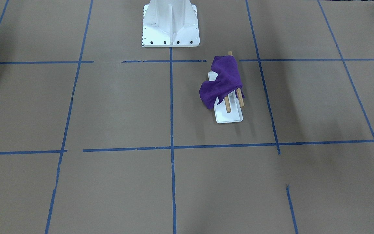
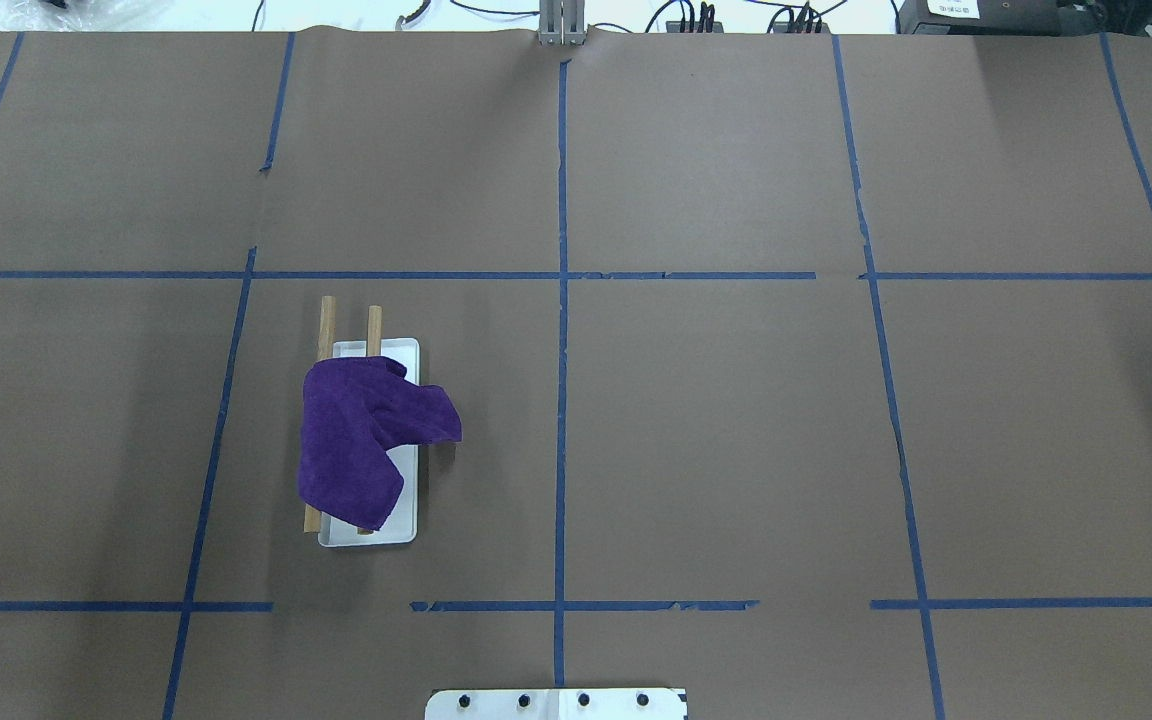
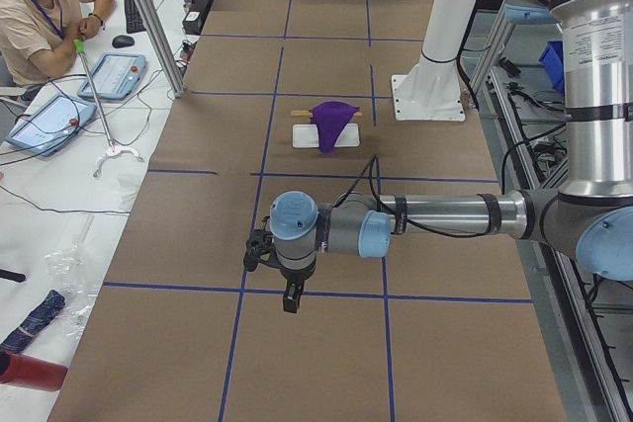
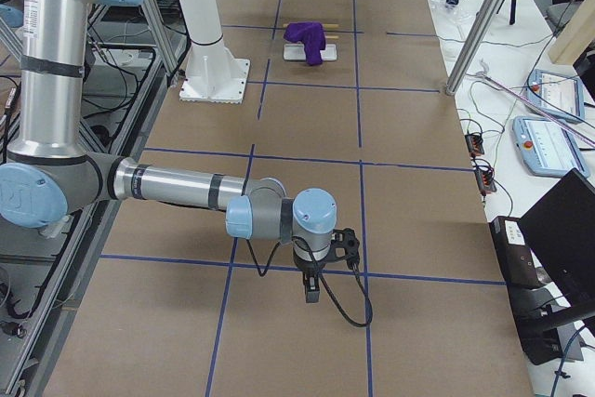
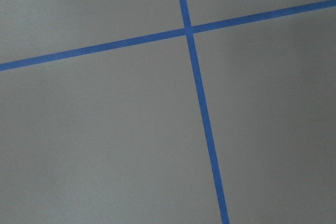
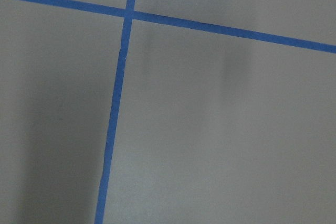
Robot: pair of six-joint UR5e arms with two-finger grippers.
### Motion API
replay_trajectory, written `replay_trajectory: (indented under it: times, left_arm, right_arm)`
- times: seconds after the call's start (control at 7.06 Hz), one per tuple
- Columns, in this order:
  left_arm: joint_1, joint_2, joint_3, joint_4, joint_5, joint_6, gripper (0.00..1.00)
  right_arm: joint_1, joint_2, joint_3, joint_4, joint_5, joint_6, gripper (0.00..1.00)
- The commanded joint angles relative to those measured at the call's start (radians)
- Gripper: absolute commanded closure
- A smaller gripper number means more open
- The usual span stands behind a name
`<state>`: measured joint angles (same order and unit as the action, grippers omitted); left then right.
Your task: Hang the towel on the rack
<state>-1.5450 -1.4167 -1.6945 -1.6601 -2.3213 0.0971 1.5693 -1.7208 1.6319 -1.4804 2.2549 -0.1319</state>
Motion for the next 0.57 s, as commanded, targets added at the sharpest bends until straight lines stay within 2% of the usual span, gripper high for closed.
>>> replay_trajectory:
  times: [0.0,0.42]
  left_arm:
    - [-0.001,-0.008,-0.025,0.026,0.0,-0.086,0.0]
    - [0.0,-0.005,-0.083,0.023,0.002,-0.083,0.0]
  right_arm:
    - [0.0,0.004,-0.001,0.0,0.0,0.0,0.0]
    - [0.0,0.003,0.0,0.005,0.0,0.0,0.0]
